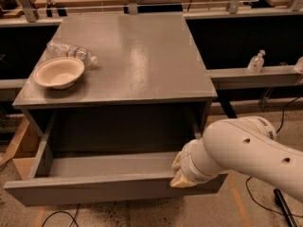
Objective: Open top drawer
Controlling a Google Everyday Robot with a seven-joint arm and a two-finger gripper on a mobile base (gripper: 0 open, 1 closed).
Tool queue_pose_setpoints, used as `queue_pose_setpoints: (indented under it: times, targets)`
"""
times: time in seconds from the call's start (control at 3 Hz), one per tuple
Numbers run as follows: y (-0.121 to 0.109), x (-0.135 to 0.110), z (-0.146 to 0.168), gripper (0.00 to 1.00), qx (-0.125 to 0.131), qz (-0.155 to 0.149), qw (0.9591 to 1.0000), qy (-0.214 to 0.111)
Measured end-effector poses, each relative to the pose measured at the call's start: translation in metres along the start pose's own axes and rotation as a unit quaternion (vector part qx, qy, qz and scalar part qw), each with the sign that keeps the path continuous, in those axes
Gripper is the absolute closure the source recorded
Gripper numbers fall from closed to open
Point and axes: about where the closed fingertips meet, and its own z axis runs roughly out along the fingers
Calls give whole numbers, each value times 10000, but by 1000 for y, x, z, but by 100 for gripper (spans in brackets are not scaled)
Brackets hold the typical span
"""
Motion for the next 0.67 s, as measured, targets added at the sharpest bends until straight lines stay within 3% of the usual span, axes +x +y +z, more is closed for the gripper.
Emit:
queue_pose_setpoints:
  times: [0.33,0.67]
  targets:
    - [23,3,-9,100,-25,109,9999,60]
    - [23,3,-9,84,-25,110,9999,59]
